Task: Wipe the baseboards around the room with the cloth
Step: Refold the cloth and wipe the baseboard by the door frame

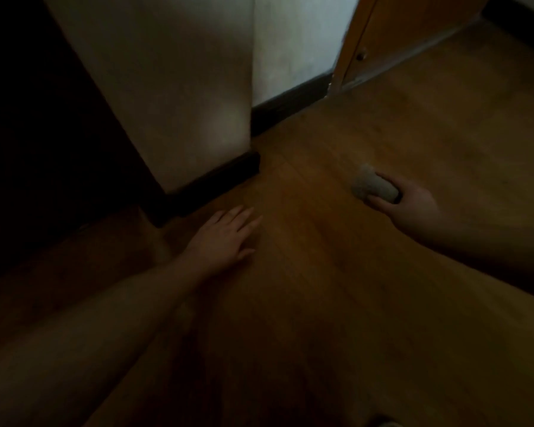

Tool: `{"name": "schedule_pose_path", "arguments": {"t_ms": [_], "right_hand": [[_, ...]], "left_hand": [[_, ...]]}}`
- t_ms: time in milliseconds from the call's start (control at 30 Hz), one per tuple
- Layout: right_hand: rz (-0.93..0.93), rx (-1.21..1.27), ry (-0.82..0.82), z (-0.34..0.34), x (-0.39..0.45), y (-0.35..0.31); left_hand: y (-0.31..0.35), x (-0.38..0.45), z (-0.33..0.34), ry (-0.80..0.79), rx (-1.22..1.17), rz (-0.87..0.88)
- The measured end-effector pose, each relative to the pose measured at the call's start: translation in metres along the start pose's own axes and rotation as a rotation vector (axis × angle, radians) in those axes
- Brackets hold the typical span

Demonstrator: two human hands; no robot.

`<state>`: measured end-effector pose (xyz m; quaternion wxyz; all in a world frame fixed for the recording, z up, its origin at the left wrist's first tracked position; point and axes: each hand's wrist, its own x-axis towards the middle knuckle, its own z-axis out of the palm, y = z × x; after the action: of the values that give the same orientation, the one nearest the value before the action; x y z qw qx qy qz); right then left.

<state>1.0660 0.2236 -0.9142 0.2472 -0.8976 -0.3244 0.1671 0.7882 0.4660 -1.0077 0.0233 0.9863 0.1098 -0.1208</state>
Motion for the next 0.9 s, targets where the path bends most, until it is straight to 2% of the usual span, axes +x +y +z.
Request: {"name": "schedule_pose_path", "arguments": {"t_ms": [100, 200, 267, 433, 633, 800, 900], "right_hand": [[0.05, 0.059, 0.06, 0.02, 0.003, 0.043], [-0.014, 0.097, 0.08, 0.04, 0.007, 0.074], [-0.061, 0.104, 0.079, 0.056, 0.01, 0.091], [-0.025, 0.111, 0.086, 0.089, 0.017, 0.117], [-0.046, 0.077, 0.097, 0.101, 0.022, 0.129], [-0.101, 0.086, 0.055, 0.098, 0.023, 0.127], [-0.119, 0.101, 0.055, 0.095, 0.023, 0.127]], "left_hand": [[0.011, 0.023, -0.005, -0.019, -0.006, 0.009], [0.023, 0.045, -0.011, -0.06, -0.027, -0.005], [0.032, 0.059, -0.014, -0.087, -0.05, -0.021], [0.053, 0.08, -0.02, -0.155, -0.114, -0.072], [0.06, 0.096, -0.055, -0.217, -0.035, -0.065], [0.04, 0.09, -0.099, -0.237, 0.042, -0.048], [0.026, 0.081, -0.119, -0.312, 0.125, -0.039]]}}
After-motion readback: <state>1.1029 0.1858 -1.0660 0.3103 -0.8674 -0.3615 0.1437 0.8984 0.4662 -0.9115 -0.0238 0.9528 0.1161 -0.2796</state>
